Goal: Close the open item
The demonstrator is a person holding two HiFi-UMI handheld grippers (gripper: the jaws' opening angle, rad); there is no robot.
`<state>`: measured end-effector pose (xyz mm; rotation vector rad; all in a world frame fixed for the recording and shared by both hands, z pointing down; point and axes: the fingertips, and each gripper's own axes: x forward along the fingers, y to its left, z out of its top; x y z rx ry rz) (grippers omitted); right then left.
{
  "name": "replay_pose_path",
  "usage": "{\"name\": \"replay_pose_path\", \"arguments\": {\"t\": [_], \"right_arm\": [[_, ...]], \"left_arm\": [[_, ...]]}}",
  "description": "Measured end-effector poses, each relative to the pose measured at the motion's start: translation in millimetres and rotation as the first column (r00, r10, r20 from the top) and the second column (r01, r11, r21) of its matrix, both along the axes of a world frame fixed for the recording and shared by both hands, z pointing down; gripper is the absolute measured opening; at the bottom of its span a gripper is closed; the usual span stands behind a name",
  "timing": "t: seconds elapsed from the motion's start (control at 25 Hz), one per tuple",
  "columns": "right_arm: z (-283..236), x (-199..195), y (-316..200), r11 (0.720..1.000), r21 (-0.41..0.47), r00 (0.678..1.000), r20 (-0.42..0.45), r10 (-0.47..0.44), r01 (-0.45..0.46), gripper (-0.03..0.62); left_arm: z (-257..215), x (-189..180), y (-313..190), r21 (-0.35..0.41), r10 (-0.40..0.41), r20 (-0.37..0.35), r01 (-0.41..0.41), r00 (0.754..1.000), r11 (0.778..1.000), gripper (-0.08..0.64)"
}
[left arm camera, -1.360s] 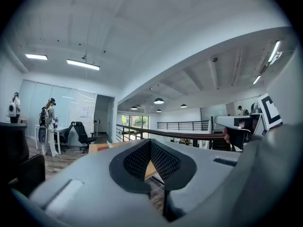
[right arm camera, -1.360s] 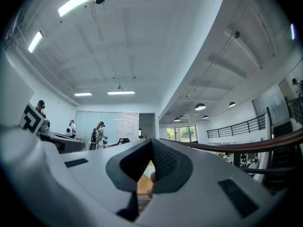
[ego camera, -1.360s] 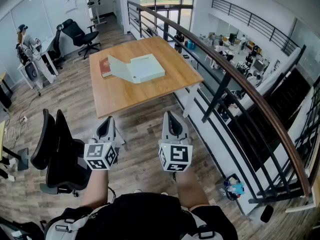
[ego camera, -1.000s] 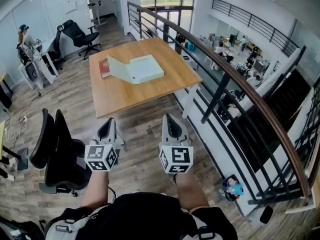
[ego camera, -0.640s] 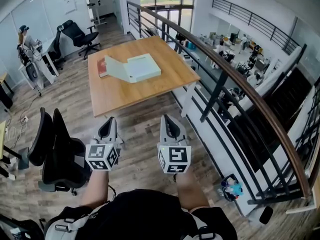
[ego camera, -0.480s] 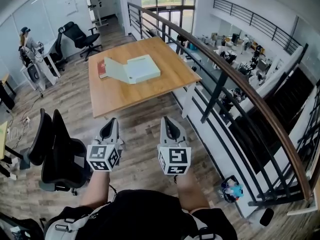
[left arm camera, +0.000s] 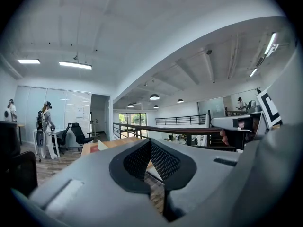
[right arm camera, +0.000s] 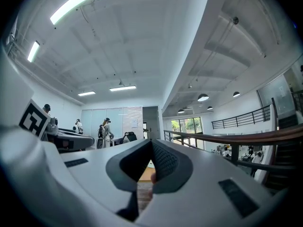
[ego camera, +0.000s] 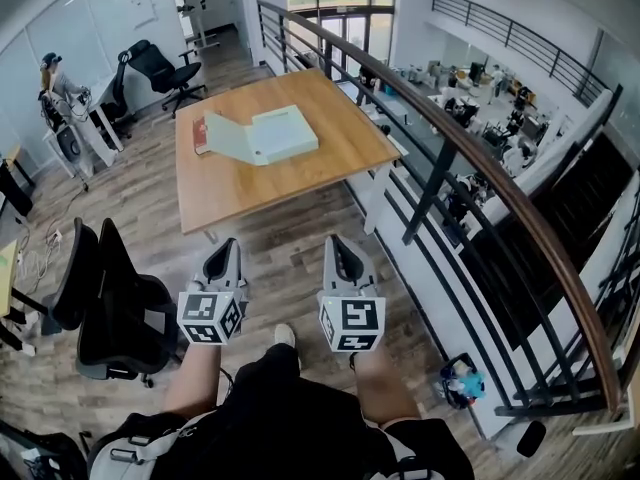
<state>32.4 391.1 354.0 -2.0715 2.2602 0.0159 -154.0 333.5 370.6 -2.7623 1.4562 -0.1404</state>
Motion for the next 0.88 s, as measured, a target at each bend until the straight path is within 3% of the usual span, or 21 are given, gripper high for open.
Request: {"name": "replay_pose_path", "arguments": {"t": [0.28,0.88], "right_arm": [[5.4,6.8,-44.3,1.0,-0.004,1.0,-0.028,0.001,-0.002,0.003],[-2.9,5.8,-222.2,0.999,-0.042,0.997,-0.074,0.02,-0.023,0.003]], "left_arm": [[16.0,8.9,-48.4,-0.023,0.003,-0.035,-0.003,0.999,1.0,-0.002],[27.3,16.6,-223.8,-0.057,0.039,-0.062,-0.042,0.997,0.997,-0.002]]}}
